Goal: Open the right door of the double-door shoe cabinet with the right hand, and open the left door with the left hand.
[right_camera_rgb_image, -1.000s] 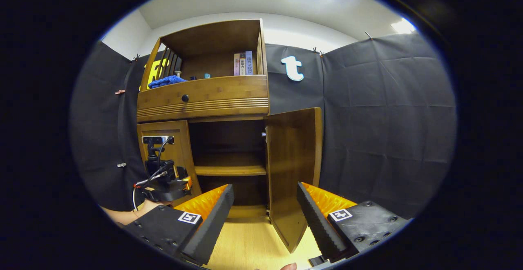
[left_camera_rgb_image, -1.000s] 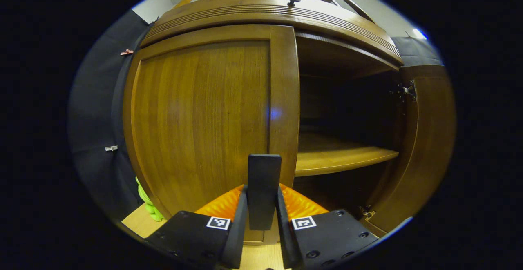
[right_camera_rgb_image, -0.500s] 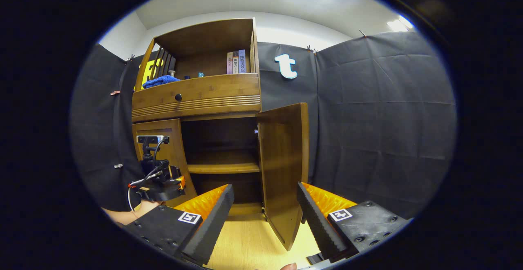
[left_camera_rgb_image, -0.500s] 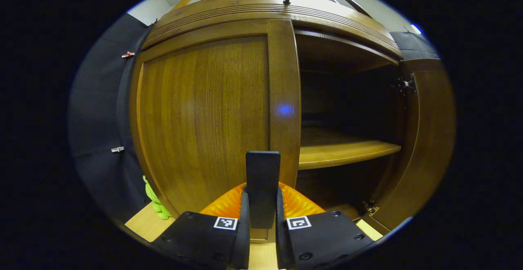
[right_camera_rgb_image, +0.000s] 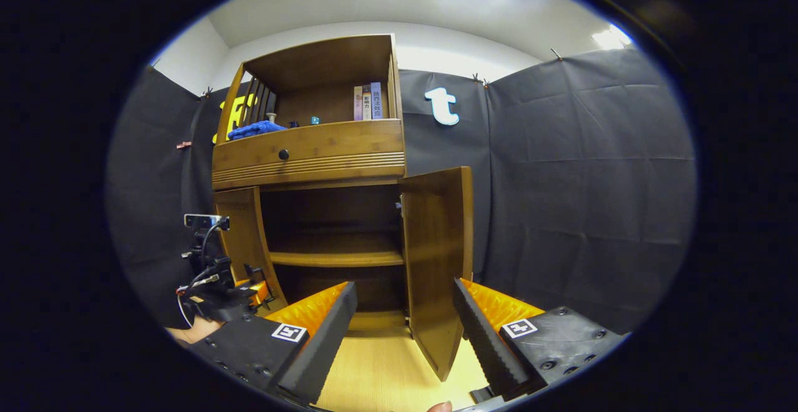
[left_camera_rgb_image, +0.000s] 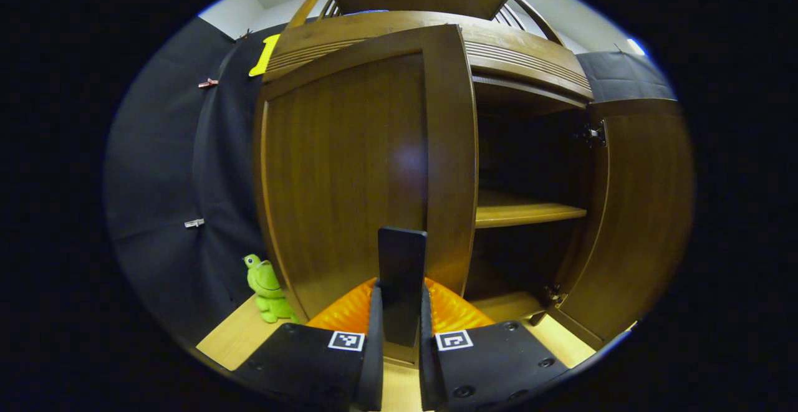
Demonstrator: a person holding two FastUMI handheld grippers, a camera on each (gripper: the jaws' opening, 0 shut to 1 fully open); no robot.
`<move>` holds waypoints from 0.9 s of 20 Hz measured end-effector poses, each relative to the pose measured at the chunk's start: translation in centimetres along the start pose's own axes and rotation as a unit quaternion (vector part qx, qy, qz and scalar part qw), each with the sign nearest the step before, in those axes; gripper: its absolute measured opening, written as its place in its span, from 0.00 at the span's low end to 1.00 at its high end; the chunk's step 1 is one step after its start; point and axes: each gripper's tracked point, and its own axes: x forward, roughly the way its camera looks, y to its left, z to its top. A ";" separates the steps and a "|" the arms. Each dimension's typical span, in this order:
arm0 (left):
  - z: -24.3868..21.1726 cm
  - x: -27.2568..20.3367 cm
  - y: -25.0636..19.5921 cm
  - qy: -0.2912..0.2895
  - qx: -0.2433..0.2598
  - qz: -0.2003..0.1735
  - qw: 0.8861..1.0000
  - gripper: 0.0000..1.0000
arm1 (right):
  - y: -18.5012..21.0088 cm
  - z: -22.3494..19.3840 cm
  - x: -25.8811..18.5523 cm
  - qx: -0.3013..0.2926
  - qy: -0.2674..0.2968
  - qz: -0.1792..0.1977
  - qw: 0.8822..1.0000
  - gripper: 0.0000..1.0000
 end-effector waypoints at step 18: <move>-1.6 -9.4 11.9 -0.011 -0.001 0.025 1.000 0.19 | 7.2 -0.9 -0.3 0.003 -0.003 0.044 0.999 1.00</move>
